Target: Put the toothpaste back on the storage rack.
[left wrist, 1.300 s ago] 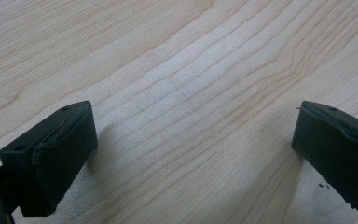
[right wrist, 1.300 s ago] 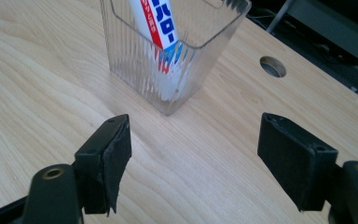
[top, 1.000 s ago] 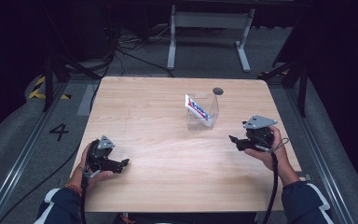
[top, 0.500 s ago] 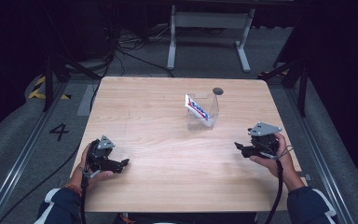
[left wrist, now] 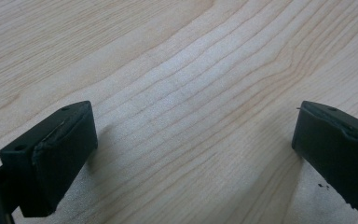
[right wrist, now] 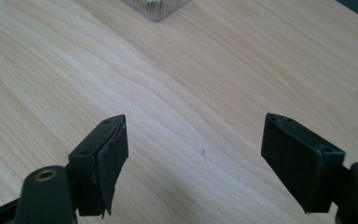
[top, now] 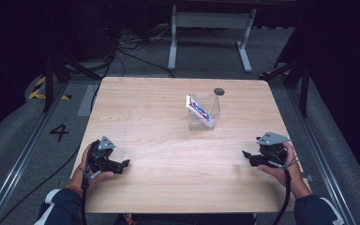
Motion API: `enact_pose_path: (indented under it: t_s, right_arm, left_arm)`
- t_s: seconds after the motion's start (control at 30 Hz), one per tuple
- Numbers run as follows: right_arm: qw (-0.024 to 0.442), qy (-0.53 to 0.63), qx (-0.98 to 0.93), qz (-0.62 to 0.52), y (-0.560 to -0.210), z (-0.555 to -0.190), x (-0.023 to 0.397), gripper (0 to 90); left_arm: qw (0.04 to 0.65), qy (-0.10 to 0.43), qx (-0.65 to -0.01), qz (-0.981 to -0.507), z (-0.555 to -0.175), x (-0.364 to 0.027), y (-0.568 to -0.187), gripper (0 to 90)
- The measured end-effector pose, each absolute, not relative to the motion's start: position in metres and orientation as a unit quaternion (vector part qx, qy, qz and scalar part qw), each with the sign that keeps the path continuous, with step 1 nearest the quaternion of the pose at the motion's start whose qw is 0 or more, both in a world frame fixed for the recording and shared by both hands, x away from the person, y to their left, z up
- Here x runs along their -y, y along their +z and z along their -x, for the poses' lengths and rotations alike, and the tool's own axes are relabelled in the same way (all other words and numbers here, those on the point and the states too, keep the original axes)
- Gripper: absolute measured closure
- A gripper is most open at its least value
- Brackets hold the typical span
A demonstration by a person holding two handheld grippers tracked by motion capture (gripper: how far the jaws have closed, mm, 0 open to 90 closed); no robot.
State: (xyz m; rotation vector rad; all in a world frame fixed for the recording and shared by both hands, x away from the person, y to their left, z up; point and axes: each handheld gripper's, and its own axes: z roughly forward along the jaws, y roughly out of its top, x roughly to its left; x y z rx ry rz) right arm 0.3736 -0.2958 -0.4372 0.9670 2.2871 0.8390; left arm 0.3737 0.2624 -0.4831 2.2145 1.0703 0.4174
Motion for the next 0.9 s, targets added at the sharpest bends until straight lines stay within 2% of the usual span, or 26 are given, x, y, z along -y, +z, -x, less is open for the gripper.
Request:
enact_pose_path:
  t_s: [0.3, 0.77, 0.9]
  right_arm:
    - [0.227, 0.312, -0.842, -0.378, -0.452, -0.365, 0.313, 22.2]
    - [0.207, 0.338, -0.813, -0.426, -0.481, -0.348, 0.35, 18.9]
    - [0.215, 0.345, -0.794, -0.453, -0.485, -0.348, 0.358, 17.1]
  left_arm:
    - [0.318, 0.159, -0.407, -0.842, -0.374, -0.262, -0.483, 0.5]
    - [0.318, 0.158, -0.405, -0.843, -0.374, -0.263, -0.483, 0.4]
    - [0.32, 0.149, -0.413, -0.84, -0.373, -0.262, -0.483, 0.4]
